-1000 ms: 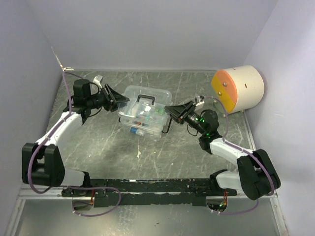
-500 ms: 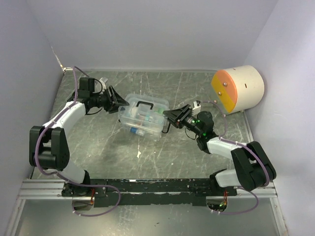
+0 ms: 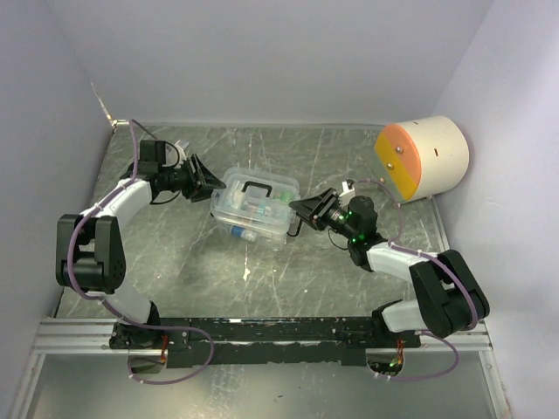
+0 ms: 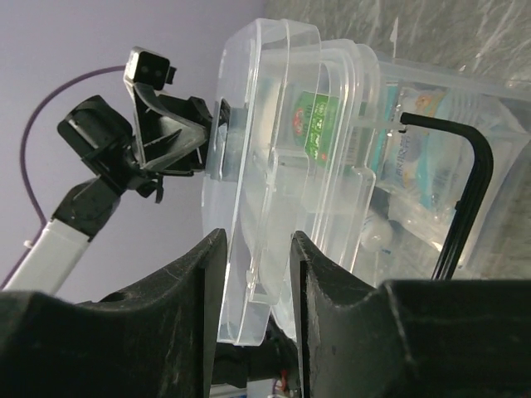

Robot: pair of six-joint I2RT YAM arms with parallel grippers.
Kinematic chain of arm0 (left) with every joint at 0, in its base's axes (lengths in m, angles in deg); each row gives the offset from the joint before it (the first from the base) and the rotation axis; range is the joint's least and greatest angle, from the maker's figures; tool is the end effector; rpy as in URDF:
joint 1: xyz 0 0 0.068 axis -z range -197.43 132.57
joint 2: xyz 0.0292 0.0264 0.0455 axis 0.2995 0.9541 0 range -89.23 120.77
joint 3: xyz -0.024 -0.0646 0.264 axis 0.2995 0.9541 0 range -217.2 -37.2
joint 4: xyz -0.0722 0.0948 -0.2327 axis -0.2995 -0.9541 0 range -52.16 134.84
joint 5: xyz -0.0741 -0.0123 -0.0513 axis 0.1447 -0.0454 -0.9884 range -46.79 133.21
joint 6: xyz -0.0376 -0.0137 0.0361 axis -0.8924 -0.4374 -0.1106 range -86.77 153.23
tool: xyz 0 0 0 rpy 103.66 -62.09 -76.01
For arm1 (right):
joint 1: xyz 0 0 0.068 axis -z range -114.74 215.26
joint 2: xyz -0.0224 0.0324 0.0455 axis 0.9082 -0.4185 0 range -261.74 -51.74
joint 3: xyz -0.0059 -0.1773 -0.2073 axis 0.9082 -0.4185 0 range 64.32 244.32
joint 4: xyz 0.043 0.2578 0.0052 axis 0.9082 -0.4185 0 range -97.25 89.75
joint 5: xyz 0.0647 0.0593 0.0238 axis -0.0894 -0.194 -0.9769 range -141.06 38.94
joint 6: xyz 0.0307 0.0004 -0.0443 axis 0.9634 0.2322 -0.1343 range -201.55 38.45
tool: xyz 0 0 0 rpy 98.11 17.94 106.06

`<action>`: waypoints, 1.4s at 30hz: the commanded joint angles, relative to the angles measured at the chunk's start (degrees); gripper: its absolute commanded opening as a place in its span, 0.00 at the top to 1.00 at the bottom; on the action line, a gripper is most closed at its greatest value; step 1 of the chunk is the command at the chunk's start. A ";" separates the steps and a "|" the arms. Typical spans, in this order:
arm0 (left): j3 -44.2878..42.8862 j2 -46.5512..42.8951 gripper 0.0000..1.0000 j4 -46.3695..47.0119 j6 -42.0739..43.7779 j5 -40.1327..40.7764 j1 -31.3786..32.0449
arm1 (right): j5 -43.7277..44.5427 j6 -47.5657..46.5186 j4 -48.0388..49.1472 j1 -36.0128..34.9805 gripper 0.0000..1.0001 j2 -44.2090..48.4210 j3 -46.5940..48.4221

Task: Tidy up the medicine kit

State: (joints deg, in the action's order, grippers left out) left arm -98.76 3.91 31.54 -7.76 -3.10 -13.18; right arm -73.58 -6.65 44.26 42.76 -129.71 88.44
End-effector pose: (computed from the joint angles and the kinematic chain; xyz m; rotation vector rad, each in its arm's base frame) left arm 0.3415 -0.0511 0.2303 -0.3507 2.4037 -1.3262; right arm 0.2382 0.1134 0.1920 0.5731 1.9220 1.5211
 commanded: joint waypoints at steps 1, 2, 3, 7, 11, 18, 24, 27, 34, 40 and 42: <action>-3.48 0.35 0.40 -2.18 3.91 0.78 -0.21 | 1.25 -5.53 -2.87 -0.08 0.65 0.85 2.22; -3.63 0.63 0.40 -2.37 4.06 0.80 -0.21 | 1.34 -5.84 -3.63 -0.08 0.64 1.00 2.44; -3.65 0.86 0.40 -2.20 3.88 0.33 -0.21 | 1.50 -5.98 -4.50 -0.09 0.63 1.18 2.59; -4.37 1.68 0.40 -2.27 2.71 -0.08 -0.30 | 1.50 -5.79 -7.58 -0.08 0.58 2.25 3.57; -5.50 2.15 0.41 -3.14 2.77 0.66 -0.30 | 2.09 -6.86 -10.86 0.00 0.57 2.97 4.73; -6.27 2.24 0.40 -6.78 5.59 3.44 -0.30 | 2.04 -9.19 -17.63 -0.02 0.57 3.65 6.90; -5.24 2.83 0.38 -6.70 7.35 2.27 -0.30 | -1.25 -9.64 -21.98 0.00 0.55 3.44 9.14; -5.30 2.67 0.38 -7.46 8.14 3.16 -0.30 | -0.84 -9.90 -24.81 0.00 0.52 4.35 10.04; -5.12 2.99 0.37 -7.16 8.92 1.61 -0.30 | 4.25 -13.50 -34.74 0.09 0.49 7.14 12.55; -5.06 3.11 0.37 -7.83 10.07 0.43 -0.30 | 4.11 -14.53 -35.47 0.09 0.48 6.13 12.61; -5.02 2.97 0.37 -8.04 10.35 0.36 -0.30 | 3.79 -15.22 -35.67 0.09 0.48 5.73 12.79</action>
State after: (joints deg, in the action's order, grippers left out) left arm -103.31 6.64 24.37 0.72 -0.93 -13.22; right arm -70.61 -19.75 10.40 42.80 -123.57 100.22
